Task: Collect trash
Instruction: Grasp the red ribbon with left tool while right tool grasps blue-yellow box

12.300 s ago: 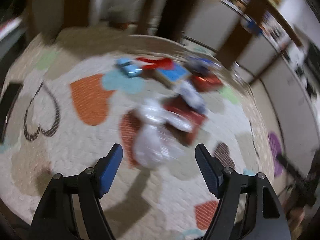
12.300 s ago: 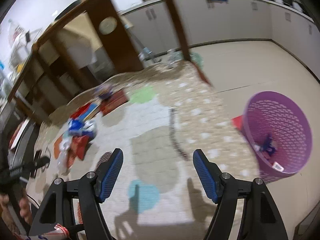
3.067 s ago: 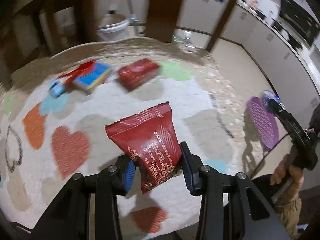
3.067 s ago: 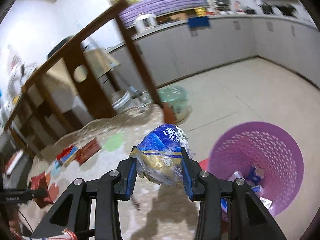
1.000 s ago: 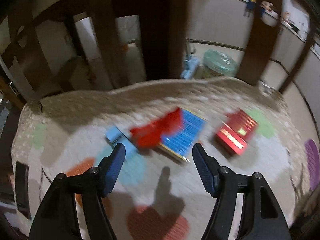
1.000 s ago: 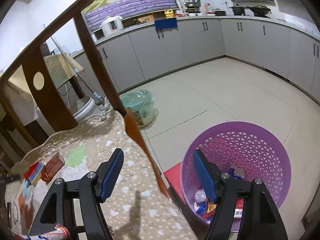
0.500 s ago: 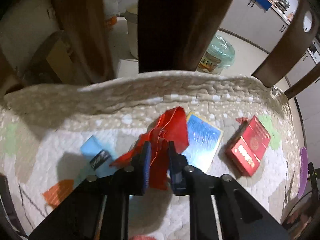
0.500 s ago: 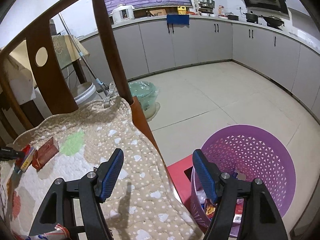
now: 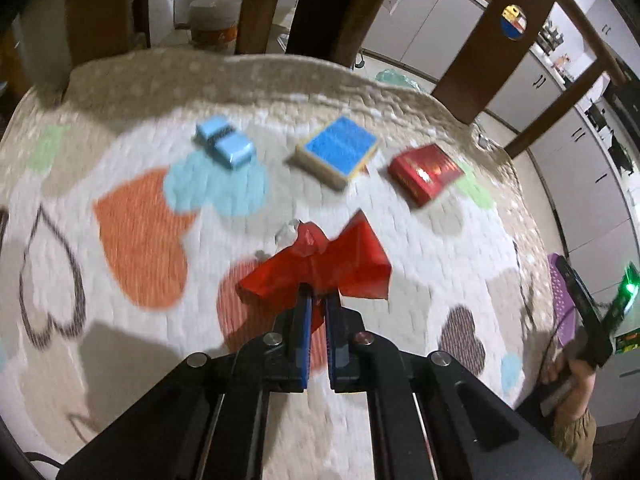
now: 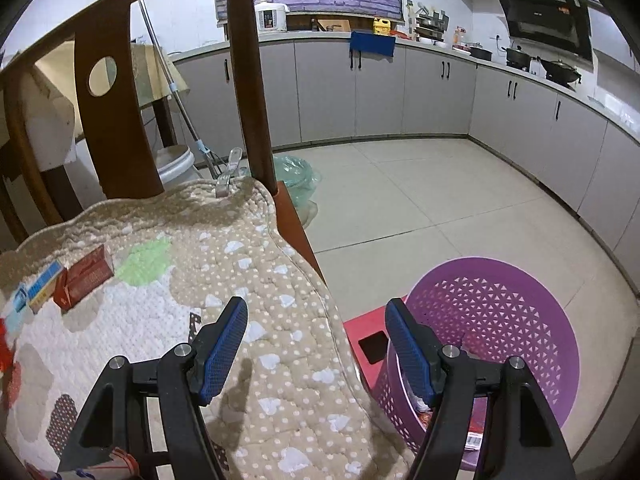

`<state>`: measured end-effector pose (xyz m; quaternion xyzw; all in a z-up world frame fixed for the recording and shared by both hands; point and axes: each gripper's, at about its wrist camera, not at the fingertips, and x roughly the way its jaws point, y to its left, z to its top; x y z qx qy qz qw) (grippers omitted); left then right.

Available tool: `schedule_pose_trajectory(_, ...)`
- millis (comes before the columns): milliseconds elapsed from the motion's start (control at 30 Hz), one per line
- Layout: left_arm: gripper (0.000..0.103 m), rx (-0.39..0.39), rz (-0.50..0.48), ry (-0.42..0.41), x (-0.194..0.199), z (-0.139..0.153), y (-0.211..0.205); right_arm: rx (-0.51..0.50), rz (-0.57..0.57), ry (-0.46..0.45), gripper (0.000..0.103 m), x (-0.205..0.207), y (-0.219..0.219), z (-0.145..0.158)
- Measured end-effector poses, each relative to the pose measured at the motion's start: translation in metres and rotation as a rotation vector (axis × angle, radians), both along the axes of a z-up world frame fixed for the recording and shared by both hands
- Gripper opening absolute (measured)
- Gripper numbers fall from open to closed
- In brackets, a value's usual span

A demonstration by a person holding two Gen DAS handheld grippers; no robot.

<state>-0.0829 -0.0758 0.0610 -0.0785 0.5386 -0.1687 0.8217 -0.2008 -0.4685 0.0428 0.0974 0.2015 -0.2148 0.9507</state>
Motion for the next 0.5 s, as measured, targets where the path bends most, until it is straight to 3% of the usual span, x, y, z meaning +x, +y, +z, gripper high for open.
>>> schedule_pose_trajectory(133,0.006,-0.052,0.005,0.018,-0.014,-0.005,0.003,0.016,0.055,0.027,0.076,0.001,0.015,0.001)
schedule_pose_trajectory(267,0.006,-0.076,-0.004,0.031,-0.025,-0.006,0.015,0.075,0.219,0.052,0.081,0.010,0.049,0.010)
schedule_pose_trajectory(500,0.006,-0.133,0.007,0.036,-0.027,-0.012,0.036,0.271,0.541,0.143,0.084,0.080,0.131,0.027)
